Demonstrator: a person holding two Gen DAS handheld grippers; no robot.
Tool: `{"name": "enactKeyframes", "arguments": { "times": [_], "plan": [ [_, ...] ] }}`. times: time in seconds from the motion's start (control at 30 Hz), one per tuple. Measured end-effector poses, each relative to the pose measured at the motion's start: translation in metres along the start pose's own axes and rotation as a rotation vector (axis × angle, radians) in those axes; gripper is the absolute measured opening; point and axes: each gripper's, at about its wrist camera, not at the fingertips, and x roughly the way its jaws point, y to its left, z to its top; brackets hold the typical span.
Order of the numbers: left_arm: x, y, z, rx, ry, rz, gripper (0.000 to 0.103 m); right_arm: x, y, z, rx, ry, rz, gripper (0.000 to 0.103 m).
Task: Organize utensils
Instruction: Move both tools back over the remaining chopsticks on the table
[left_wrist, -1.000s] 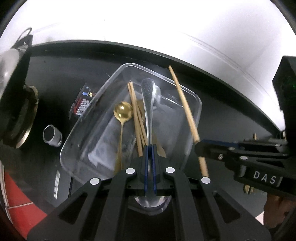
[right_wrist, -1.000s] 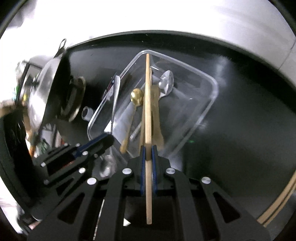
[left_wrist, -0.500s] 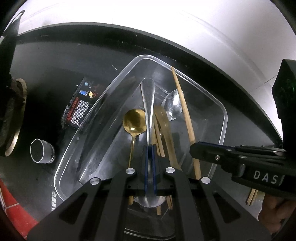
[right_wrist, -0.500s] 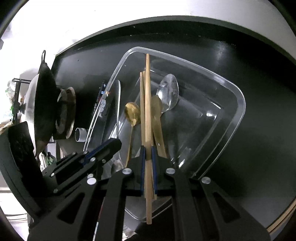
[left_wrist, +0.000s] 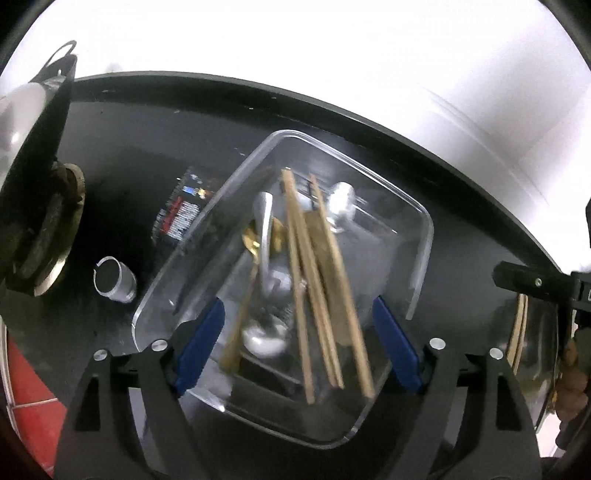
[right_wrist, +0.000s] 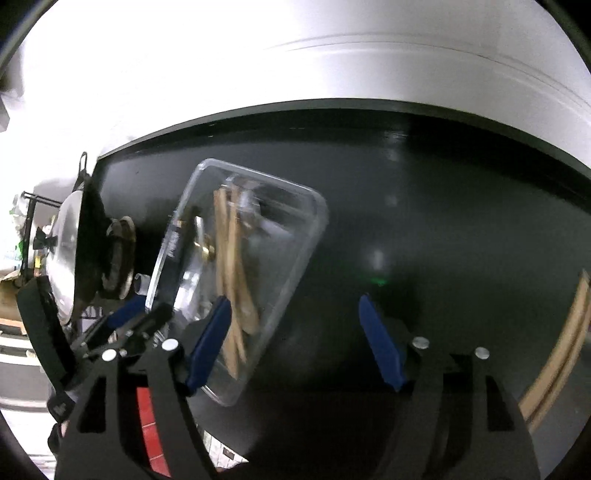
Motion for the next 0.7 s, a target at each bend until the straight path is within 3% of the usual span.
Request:
{"name": "enactKeyframes", "arguments": {
  "times": [0.2, 0.33, 0.7],
  "plan": [
    [-0.017, -0.056, -0.028, 0.089, 0.000, -0.032, 0.080, -0.052, -0.042, -0.043, 0.016, -0.087, -0.057, 0.070],
    [-0.017, -0.101, -0.052, 0.178, 0.026, -0.060, 0.080, -0.086, -0.090, -0.079, 0.077, -0.138, -0.118, 0.070],
    [0.000, -0.235, -0.116, 0.427, 0.097, -0.144, 0.080, -0.143, -0.229, -0.188, 0.287, -0.163, -0.269, 0.070]
  ]
}}
